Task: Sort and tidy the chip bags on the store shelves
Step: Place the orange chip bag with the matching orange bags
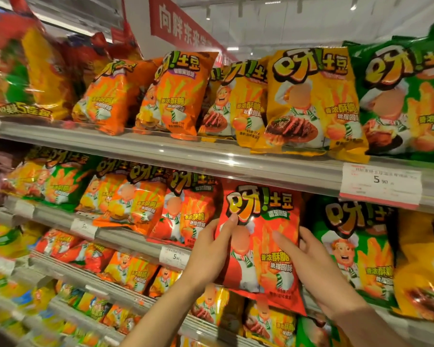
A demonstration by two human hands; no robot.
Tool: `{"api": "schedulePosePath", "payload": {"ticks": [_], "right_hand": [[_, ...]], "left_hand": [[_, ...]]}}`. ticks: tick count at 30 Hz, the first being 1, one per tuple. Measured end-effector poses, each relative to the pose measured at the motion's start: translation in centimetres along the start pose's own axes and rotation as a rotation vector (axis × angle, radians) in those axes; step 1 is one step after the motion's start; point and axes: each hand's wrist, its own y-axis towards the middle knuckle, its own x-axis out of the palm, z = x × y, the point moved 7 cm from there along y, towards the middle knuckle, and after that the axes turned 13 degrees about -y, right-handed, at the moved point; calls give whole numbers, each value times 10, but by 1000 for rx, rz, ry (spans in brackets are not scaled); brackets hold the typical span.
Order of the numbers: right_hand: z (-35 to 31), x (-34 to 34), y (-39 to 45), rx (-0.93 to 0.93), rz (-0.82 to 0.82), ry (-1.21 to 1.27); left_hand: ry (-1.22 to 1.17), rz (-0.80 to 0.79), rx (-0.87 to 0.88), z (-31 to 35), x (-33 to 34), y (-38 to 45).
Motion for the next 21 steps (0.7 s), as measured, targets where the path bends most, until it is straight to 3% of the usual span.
{"api": "schedulePosePath", "payload": {"ticks": [7, 12, 16, 21], "right_hand": [[-12, 39, -16, -4, 54, -12], [-35, 110, -27, -10, 126, -13], [-57, 181, -26, -10, 83, 38], [-75, 265, -9, -32, -22, -7]], "left_hand": [[4, -57, 33, -5, -45, -3], [13, -124, -48, -2, -124, -4], [42, -148, -80, -4, -195, 0], [70, -27, -31, 3, -287, 9]]}}
